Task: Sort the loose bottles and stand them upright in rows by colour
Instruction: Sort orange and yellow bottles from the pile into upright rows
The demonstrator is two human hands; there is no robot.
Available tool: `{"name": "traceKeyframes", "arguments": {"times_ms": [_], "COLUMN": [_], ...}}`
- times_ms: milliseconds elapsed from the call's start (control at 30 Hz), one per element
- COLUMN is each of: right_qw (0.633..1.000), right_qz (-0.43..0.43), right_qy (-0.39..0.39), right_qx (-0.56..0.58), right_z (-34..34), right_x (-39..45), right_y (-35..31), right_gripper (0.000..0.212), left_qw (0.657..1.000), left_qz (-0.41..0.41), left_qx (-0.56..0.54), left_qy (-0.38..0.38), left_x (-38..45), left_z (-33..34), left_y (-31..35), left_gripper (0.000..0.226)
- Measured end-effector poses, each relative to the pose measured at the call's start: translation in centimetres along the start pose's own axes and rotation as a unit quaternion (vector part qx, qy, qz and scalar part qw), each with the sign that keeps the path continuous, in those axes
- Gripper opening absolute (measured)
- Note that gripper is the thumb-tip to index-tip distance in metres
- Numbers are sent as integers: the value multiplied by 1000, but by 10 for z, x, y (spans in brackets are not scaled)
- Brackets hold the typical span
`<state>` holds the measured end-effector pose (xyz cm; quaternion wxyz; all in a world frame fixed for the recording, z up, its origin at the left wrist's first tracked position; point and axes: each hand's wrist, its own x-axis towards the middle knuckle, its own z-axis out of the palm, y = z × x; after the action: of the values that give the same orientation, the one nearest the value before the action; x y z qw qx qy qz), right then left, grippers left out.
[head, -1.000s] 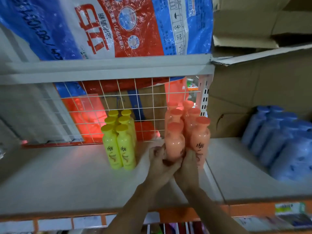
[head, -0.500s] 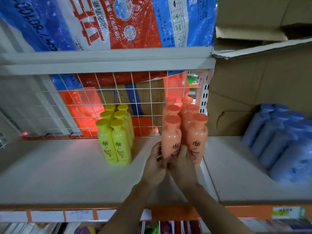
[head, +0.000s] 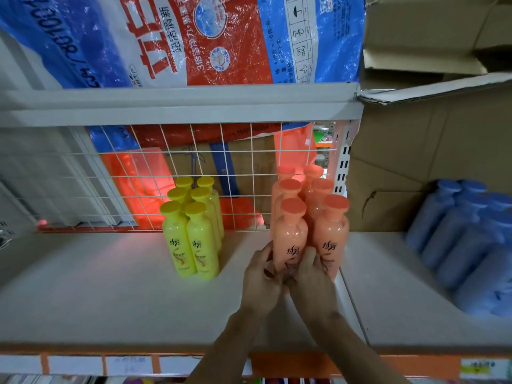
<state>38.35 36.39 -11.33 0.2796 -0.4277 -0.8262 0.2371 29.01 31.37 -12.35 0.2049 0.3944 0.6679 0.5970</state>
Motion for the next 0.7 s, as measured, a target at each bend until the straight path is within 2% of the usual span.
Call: {"name": "traceKeyframes", "arguments": {"times_ms": [100, 267, 367, 467, 500, 567, 667, 700], "right_qw": [1000, 1000, 999, 998, 998, 997, 992, 990], "right_qz": [8, 5, 2, -5, -7, -18, -60, -77], "right_qy": [8, 10, 14, 38, 43, 36, -25, -34], "right_qx": [8, 17, 41, 58, 53, 63, 112, 115], "right_z": [-3, -4, -3, -7, -9, -8, 7, 13], "right_x": [4, 0, -9, -19, -22, -23, -15, -12], "right_y": [1, 1, 0, -8, -14, -31, -56, -64], "right_gripper": [34, 40, 46, 38, 39, 45, 50, 52], "left_qw": [997, 993, 998, 1000, 1000, 993, 971, 961], "left_qz": [-27, -54, -13, -3, -2, 28, 81, 97], "left_qx": [-71, -105, -56, -4, 7, 76, 119, 142], "left_qy": [-9, -12, -11, -19, -6, 86, 189, 215], "left_x": [-1, -2, -4, -15, -20, -24, -27, -27], "left_z": [8, 15, 10, -2, -8, -28, -71, -88], "left_y": [4, -7, -2, 8, 10, 6, -6, -7], "left_gripper": [45, 42, 28, 25, 31, 39, 16, 16]}}
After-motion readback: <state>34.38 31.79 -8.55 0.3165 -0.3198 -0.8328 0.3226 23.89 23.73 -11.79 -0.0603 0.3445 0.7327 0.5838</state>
